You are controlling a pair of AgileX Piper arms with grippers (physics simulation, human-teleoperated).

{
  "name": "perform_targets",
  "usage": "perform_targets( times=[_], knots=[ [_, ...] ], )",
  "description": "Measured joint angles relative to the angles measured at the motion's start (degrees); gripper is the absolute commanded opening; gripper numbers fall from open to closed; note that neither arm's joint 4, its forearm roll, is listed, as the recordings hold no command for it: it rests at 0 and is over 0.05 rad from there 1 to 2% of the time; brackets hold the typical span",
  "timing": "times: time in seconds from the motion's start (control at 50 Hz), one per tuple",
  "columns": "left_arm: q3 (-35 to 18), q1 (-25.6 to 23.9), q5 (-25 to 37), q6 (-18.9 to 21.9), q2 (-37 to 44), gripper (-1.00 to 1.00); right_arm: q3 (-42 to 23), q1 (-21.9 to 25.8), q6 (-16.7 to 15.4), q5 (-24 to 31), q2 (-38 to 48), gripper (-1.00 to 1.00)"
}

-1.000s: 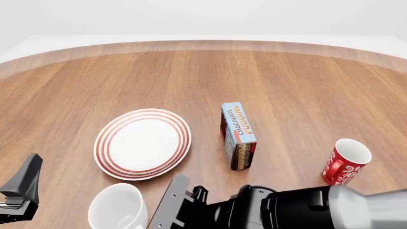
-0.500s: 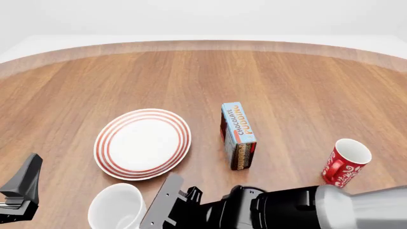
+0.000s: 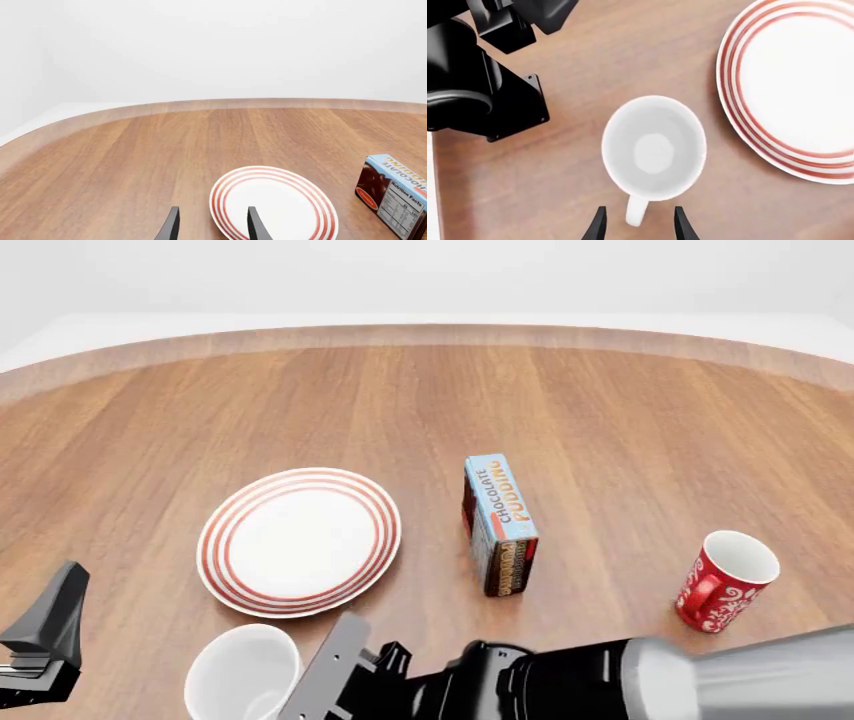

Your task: Pick up the white mug and put it on the plate, and put the chocolate pudding to the right of the plate.

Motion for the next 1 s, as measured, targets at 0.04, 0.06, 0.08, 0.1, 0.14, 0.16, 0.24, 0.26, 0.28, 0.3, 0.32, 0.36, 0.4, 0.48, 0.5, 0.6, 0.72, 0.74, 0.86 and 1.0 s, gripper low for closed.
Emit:
perform_targets(
  times=[0.04, 0.06, 0.08, 0.1, 0.14, 0.16, 0.24, 0.26, 0.28, 0.3, 0.32, 0.36, 0.4, 0.48, 0.5, 0.6, 0.72, 0.74, 0.86, 1.0],
  knots=[
    [0.0, 0.0, 0.0, 0.0, 0.0, 1.0, -0.2, 0.2, 0.2, -0.1, 0.3, 1.0],
    [0.0, 0.0, 0.0, 0.0, 0.0, 1.0, -0.2, 0.2, 0.3, -0.2, 0.5, 1.0],
    [0.0, 0.0, 0.0, 0.0, 0.0, 1.0, -0.3, 0.3, 0.4, -0.3, 0.6, 1.0],
    [0.0, 0.0, 0.0, 0.0, 0.0, 1.0, -0.3, 0.4, 0.5, -0.3, 0.8, 1.0],
    [0.0, 0.0, 0.0, 0.0, 0.0, 1.0, -0.5, 0.6, 0.7, -0.4, 1.1, 1.0],
    [0.0, 0.0, 0.0, 0.0, 0.0, 1.0, -0.5, 0.6, 0.7, -0.5, 1.2, 1.0],
    [0.0, 0.0, 0.0, 0.0, 0.0, 1.0, -0.7, 0.9, 1.0, -0.6, 1.6, 1.0],
    [0.0, 0.0, 0.0, 0.0, 0.0, 1.0, -0.8, 0.9, 1.1, -0.6, 1.7, -1.0],
    [0.0, 0.0, 0.0, 0.0, 0.0, 1.0, -0.8, 0.9, 1.2, -0.7, 1.8, -1.0],
    [0.0, 0.0, 0.0, 0.0, 0.0, 1.0, -0.8, 1.0, 1.2, -0.7, 1.8, -1.0],
    [0.0, 0.0, 0.0, 0.0, 0.0, 1.0, -0.8, 1.0, 1.2, -0.7, 1.8, -1.0],
    [0.0, 0.0, 0.0, 0.0, 0.0, 1.0, -0.8, 1.1, 1.3, -0.7, 1.8, -1.0],
    [0.0, 0.0, 0.0, 0.0, 0.0, 1.0, -0.8, 1.2, 1.3, -0.8, 1.9, -1.0],
    [0.0, 0.0, 0.0, 0.0, 0.0, 1.0, -0.8, 1.1, 1.2, -0.8, 1.8, -1.0],
    [0.0, 0.0, 0.0, 0.0, 0.0, 1.0, -0.8, 1.1, 1.2, -0.8, 1.8, -1.0],
    [0.0, 0.0, 0.0, 0.0, 0.0, 1.0, -0.7, 0.9, 1.0, -0.7, 1.6, -1.0],
    [0.0, 0.0, 0.0, 0.0, 0.0, 1.0, -0.7, 0.5, 0.4, -0.4, 0.9, -1.0],
    [0.0, 0.0, 0.0, 0.0, 0.0, 1.0, -0.7, 0.4, 0.2, -0.3, 0.7, -1.0],
    [0.0, 0.0, 0.0, 0.0, 0.0, 1.0, -0.6, -0.2, -0.6, 0.0, -0.2, -1.0],
    [0.0, 0.0, 0.0, 0.0, 0.0, 1.0, -0.4, -1.0, -1.5, 0.3, -1.4, -1.0]
  ],
)
